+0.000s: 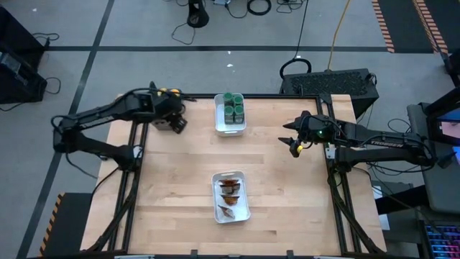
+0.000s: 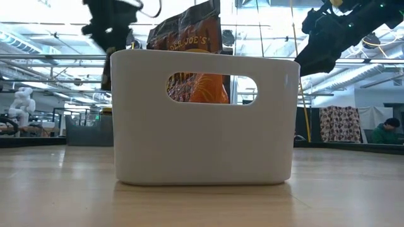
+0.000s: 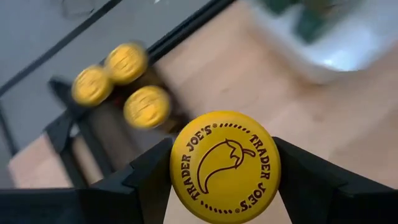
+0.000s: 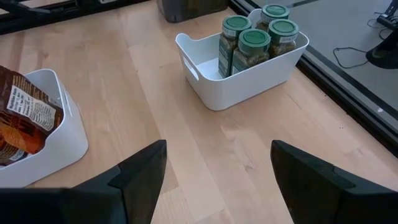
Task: Sort spices by type
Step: Put the yellow spice bottle into the transparent black bin, then return to Home Position
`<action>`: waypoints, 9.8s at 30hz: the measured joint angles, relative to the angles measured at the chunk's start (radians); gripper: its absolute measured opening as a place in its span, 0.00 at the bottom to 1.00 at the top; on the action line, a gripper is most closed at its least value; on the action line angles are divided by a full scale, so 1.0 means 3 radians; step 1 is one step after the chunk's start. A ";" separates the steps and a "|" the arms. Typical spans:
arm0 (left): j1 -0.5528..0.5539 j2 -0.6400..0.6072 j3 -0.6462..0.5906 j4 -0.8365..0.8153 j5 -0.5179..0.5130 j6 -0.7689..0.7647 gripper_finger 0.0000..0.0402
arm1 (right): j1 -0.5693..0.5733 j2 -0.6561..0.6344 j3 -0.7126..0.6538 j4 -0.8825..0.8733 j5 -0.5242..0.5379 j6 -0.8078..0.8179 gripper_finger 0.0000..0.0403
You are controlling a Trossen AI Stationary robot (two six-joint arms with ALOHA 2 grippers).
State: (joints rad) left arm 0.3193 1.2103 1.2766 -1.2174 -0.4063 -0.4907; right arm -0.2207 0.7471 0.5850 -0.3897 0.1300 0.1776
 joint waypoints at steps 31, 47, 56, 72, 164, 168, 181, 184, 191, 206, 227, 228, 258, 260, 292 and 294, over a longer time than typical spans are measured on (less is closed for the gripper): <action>0.1976 -0.0276 -0.1191 0.1121 0.0479 0.0777 0.62 | 0.0000 0.0001 0.0000 -0.0010 0.0000 0.0021 0.67; 0.2085 0.0175 -0.1196 0.1366 0.0483 0.0868 0.62 | 0.0000 0.0001 0.0000 -0.0014 0.0000 0.0043 0.67; 0.2108 0.0338 -0.1183 0.1607 0.0470 0.0866 0.62 | 0.0000 0.0001 -0.0001 -0.0039 0.0000 0.0042 0.67; 0.2138 0.0343 -0.1189 0.1535 0.0488 0.0779 0.62 | 0.0000 0.0001 -0.0001 -0.0039 0.0000 0.0006 0.67; -0.0199 -0.1149 -0.1993 0.4339 0.2297 0.1691 0.79 | 0.0112 0.0020 -0.0001 0.1547 -0.0340 -0.0513 0.08; -0.0161 -0.1482 -0.2193 0.4341 0.2290 0.1667 0.76 | 0.0069 -0.0217 -0.0045 0.1290 -0.0337 -0.0556 0.03; -0.0161 -0.2260 -0.3209 0.4877 0.2111 0.1382 0.44 | 0.0057 -0.1025 -0.1204 0.1809 -0.0241 -0.0092 0.00; -0.0161 -0.2332 -0.3363 0.4927 0.2120 0.1280 0.36 | 0.0057 -0.1188 -0.1389 0.1836 -0.0238 -0.0010 0.00; -0.0161 -0.2406 -0.3654 0.5186 0.2127 0.1194 0.16 | 0.0057 -0.1390 -0.1581 0.1793 -0.0234 0.0053 0.00; -0.0161 -0.3049 -0.3957 0.4843 0.2134 0.0872 0.03 | 0.0057 -0.1662 -0.1633 0.1286 -0.0234 0.0016 0.00; -0.0161 -0.3562 -0.4232 0.4386 0.1594 0.0937 0.03 | 0.0058 -0.1912 -0.1892 0.1341 -0.0514 -0.0035 0.00; -0.0161 -0.3562 -0.4232 0.4326 0.1538 0.0858 0.03 | 0.0057 -0.1903 -0.1898 0.1354 -0.0500 -0.0039 0.00; -0.0161 -0.3549 -0.4237 0.4113 0.1501 0.0801 0.03 | 0.0058 -0.1898 -0.1900 0.1357 -0.0435 -0.0110 0.00; -0.0161 -0.3549 -0.4237 0.4113 0.1502 0.0801 0.03 | 0.0058 -0.1898 -0.1900 0.1357 -0.0435 -0.0110 0.00; -0.0161 -0.3549 -0.4238 0.4113 0.1513 0.0800 0.03 | 0.0058 -0.1898 -0.1900 0.1358 -0.0436 -0.0110 0.00; -0.0161 -0.3549 -0.4238 0.4113 0.1513 0.0800 0.03 | 0.0058 -0.1898 -0.1900 0.1358 -0.0435 -0.0110 0.00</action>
State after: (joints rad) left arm 0.2710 0.1455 0.0051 0.0166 0.0475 -0.2508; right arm -0.2033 0.1776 0.0151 0.0177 -0.0006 0.1448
